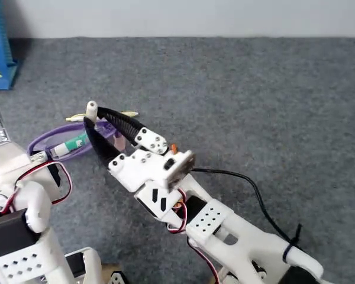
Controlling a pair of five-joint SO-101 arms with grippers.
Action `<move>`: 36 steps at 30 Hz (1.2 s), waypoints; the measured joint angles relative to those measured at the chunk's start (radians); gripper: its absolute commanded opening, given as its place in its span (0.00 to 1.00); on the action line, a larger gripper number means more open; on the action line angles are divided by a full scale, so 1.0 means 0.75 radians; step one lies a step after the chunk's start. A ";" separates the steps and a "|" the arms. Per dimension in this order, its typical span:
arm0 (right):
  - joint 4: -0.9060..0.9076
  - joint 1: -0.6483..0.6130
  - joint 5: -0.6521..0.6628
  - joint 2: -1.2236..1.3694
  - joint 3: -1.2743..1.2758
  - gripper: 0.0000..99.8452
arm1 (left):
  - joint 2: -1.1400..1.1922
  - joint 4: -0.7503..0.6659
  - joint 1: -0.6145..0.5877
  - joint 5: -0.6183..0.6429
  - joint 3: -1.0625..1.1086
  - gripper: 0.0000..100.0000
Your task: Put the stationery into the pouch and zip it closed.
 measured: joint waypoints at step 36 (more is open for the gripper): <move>2.089 0.348 -0.399 -0.503 0.004 0.16 | 0.000 -0.002 0.000 0.000 0.010 0.01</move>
